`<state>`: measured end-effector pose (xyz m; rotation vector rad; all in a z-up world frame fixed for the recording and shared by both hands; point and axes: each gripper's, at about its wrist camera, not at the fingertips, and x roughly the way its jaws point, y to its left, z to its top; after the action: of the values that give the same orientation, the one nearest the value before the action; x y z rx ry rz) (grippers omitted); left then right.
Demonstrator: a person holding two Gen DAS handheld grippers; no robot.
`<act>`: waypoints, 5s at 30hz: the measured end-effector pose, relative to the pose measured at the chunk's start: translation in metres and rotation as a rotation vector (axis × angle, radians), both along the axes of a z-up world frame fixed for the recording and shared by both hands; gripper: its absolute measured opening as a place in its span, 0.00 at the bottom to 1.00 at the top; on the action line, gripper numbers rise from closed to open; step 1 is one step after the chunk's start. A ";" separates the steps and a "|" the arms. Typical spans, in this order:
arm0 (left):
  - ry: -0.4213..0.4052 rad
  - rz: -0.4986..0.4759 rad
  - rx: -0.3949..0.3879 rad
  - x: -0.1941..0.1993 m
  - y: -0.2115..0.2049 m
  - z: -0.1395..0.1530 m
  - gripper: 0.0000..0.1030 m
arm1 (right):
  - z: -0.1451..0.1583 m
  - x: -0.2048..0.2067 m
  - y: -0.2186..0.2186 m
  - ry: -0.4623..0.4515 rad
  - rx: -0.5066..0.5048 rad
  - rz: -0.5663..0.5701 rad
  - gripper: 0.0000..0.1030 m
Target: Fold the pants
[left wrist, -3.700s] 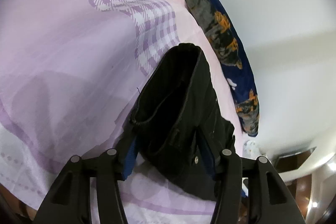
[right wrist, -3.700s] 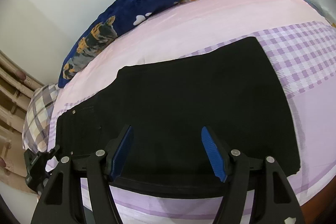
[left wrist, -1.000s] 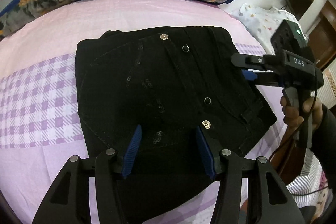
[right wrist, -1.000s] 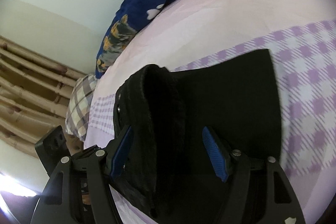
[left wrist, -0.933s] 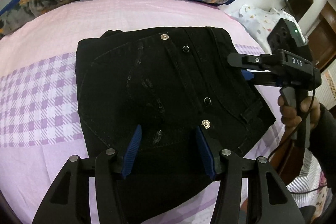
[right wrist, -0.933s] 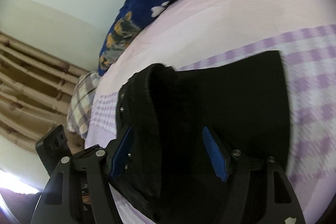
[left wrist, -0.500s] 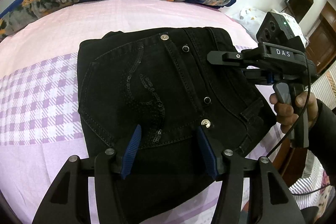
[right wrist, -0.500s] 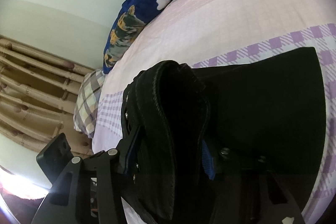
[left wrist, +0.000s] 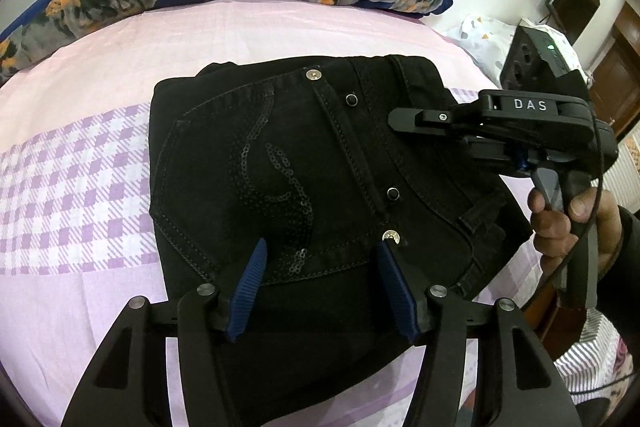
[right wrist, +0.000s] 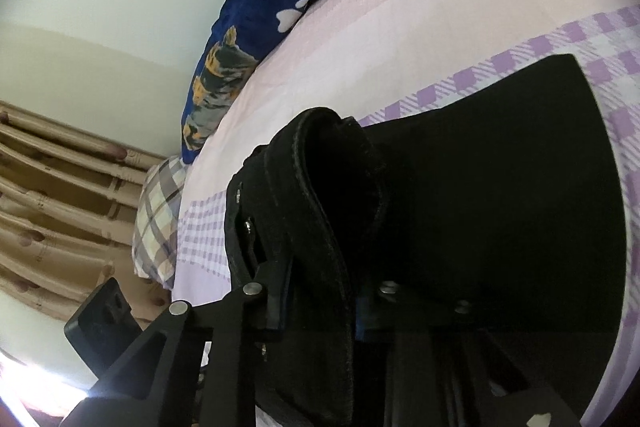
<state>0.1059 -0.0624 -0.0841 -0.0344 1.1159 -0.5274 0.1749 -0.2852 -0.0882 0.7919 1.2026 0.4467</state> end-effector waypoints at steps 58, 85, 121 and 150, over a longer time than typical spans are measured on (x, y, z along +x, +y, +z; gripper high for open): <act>-0.008 -0.115 0.053 -0.002 -0.052 0.004 0.69 | 0.016 -0.032 -0.083 -0.005 -0.085 -0.244 0.10; -0.134 -0.148 0.139 -0.035 -0.040 0.027 0.73 | 0.068 -0.120 -0.092 0.052 -0.084 -0.371 0.33; -0.112 -0.242 0.138 -0.049 -0.042 0.012 0.73 | 0.048 -0.101 -0.078 0.094 -0.074 -0.372 0.31; -0.243 -0.405 0.187 -0.064 -0.069 0.033 0.13 | 0.081 -0.125 -0.071 -0.006 0.047 -0.423 0.12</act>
<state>0.0414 -0.1318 -0.0508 0.4163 0.9302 -0.7628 0.0502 -0.3564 -0.0070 1.0547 0.9870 0.1292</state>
